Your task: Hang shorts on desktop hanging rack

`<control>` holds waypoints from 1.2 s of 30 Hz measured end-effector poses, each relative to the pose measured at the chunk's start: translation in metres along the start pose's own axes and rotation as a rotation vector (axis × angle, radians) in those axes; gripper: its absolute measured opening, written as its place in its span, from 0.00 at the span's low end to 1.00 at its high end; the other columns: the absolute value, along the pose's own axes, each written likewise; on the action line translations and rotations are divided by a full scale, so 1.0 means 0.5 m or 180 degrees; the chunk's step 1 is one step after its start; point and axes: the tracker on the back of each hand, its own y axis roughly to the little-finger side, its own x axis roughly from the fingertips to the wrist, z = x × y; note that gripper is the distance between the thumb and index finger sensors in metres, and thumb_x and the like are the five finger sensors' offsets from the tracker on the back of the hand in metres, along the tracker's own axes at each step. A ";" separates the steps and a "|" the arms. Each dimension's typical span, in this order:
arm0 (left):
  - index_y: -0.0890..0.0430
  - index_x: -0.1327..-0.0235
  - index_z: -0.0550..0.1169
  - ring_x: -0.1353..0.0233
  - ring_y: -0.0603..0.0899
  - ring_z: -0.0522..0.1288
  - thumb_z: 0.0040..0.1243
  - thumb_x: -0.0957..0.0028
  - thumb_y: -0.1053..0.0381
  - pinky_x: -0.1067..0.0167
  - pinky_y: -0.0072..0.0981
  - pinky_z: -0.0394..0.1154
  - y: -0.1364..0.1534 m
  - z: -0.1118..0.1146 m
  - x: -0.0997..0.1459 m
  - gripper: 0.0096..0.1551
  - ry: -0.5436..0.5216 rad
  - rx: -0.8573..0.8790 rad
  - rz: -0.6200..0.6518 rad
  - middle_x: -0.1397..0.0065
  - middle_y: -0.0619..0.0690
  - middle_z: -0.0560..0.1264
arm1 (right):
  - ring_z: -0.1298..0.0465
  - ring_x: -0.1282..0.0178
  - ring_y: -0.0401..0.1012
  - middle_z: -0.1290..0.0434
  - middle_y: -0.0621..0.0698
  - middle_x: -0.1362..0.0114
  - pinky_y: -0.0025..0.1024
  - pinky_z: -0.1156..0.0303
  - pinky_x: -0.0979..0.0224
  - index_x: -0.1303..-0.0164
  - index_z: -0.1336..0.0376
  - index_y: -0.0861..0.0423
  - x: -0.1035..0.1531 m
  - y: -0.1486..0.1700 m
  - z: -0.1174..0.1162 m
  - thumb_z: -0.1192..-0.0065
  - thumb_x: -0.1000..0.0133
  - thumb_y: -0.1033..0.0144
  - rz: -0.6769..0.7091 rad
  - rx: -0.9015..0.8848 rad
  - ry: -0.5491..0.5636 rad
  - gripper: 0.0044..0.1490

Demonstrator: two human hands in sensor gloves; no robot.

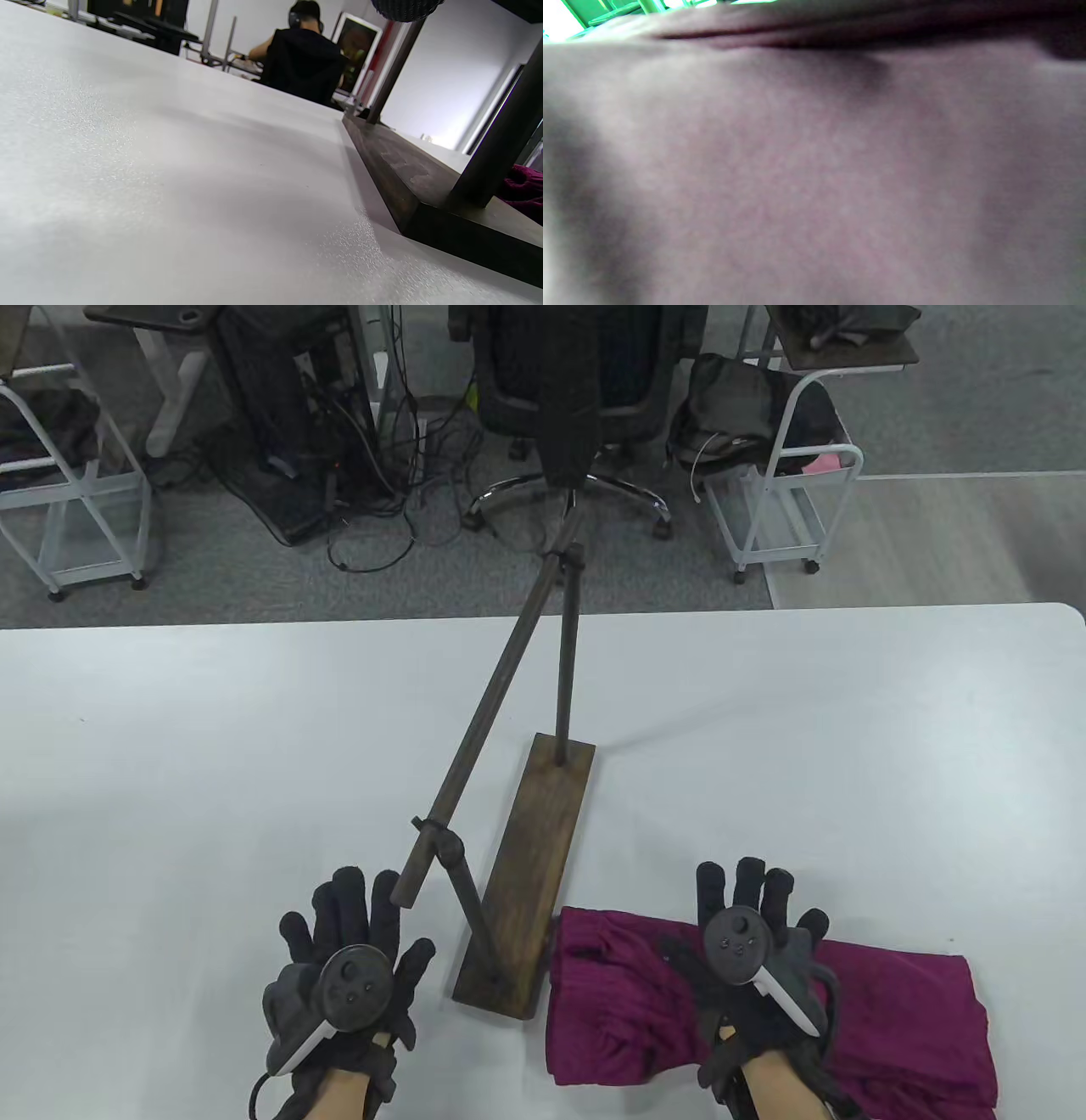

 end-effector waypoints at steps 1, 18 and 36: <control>0.53 0.17 0.37 0.17 0.80 0.36 0.42 0.36 0.35 0.33 0.84 0.28 0.000 0.000 0.000 0.48 -0.0001 0.0000 0.0000 0.17 0.70 0.30 | 0.96 0.23 0.50 0.98 0.46 0.23 0.64 0.98 0.36 0.31 0.91 0.32 0.000 0.000 0.001 0.70 0.45 0.26 0.0000 -0.0005 0.0001 0.54; 0.54 0.17 0.37 0.17 0.81 0.37 0.42 0.36 0.36 0.33 0.84 0.29 0.001 0.002 -0.001 0.48 0.0052 0.0046 0.0001 0.17 0.70 0.31 | 0.95 0.22 0.51 0.97 0.47 0.22 0.65 0.97 0.35 0.31 0.91 0.33 0.003 0.007 0.000 0.70 0.46 0.26 -0.0003 0.0004 -0.0065 0.55; 0.54 0.17 0.38 0.17 0.81 0.38 0.43 0.36 0.36 0.33 0.85 0.29 0.004 0.003 0.000 0.48 0.0039 0.0073 -0.0011 0.17 0.71 0.32 | 0.94 0.22 0.51 0.96 0.48 0.22 0.65 0.96 0.35 0.31 0.91 0.33 0.005 0.023 0.012 0.66 0.50 0.24 0.0066 -0.0080 -0.0323 0.59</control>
